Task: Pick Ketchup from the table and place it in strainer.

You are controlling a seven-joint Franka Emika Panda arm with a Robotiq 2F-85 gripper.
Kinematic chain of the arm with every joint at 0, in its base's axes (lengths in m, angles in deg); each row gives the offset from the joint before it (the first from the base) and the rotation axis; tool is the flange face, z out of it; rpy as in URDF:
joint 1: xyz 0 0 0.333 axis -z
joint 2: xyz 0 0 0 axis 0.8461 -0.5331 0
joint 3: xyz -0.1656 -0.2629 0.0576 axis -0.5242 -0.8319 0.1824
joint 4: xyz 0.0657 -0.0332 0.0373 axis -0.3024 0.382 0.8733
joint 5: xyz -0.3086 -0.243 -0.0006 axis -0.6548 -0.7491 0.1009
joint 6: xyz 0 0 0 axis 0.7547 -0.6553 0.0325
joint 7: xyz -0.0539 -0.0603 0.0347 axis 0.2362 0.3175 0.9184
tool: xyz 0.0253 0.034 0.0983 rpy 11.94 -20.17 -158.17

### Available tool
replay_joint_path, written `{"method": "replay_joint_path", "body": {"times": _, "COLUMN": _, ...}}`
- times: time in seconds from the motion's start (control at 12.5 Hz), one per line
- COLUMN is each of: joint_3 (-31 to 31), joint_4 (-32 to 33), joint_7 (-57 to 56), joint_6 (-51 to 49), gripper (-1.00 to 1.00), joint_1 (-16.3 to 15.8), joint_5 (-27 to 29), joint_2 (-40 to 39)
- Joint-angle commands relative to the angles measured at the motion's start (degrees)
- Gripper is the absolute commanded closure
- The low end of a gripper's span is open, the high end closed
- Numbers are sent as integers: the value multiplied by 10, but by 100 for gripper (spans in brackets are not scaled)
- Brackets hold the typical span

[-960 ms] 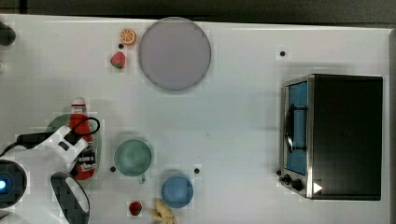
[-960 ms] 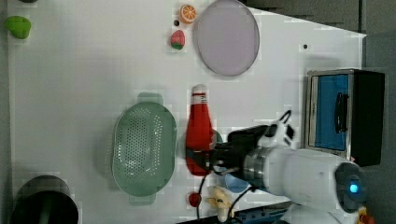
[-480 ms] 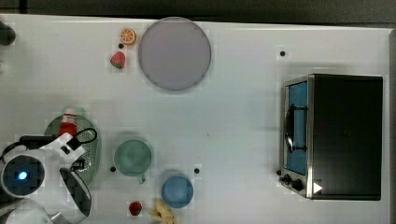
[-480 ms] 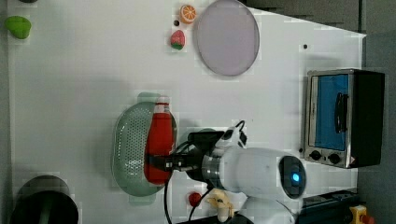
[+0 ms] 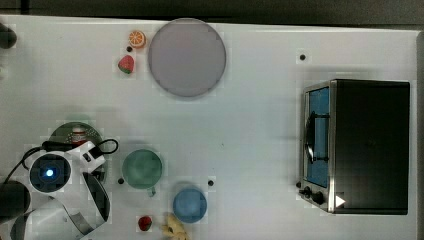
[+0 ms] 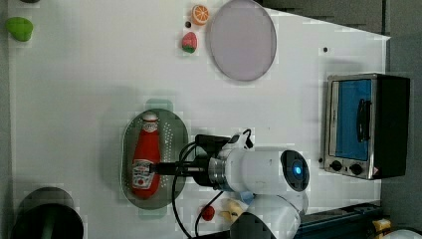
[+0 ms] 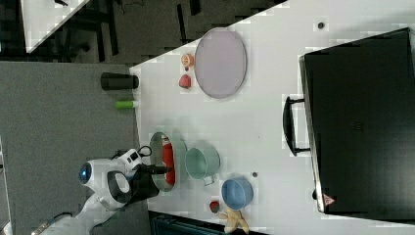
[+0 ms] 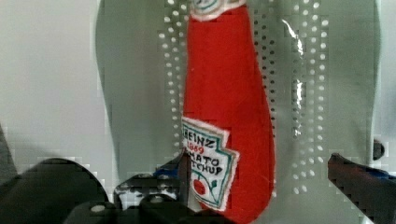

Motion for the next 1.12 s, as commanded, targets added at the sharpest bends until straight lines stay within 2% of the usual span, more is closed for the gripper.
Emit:
{"method": "replay_joint_path", "body": {"times": 0.08, "joint_3": 1, "joint_4": -33, "joint_7": 39, "joint_6": 9, "gripper": -100, "joint_1": 16, "joint_5": 6, "joint_2": 61}}
{"method": "replay_joint_path", "body": {"times": 0.32, "joint_3": -17, "joint_4": -59, "joint_7": 39, "joint_6": -23, "gripper": -100, "joint_1": 63, "joint_5": 11, "joint_2": 125}}
{"method": "replay_joint_path", "body": {"times": 0.56, "joint_3": -64, "joint_4": -95, "joint_7": 39, "joint_6": -137, "gripper": -100, "joint_1": 110, "joint_5": 19, "joint_2": 183}}
{"method": "replay_joint_path", "body": {"times": 0.88, "joint_3": -183, "joint_4": -185, "joint_7": 37, "joint_6": -338, "gripper": -100, "joint_1": 158, "joint_5": 33, "joint_2": 233}}
{"method": "replay_joint_path", "body": {"times": 1.12, "joint_3": -275, "joint_4": -264, "joint_7": 37, "joint_6": -471, "gripper": -100, "joint_1": 167, "joint_5": 13, "joint_2": 247}}
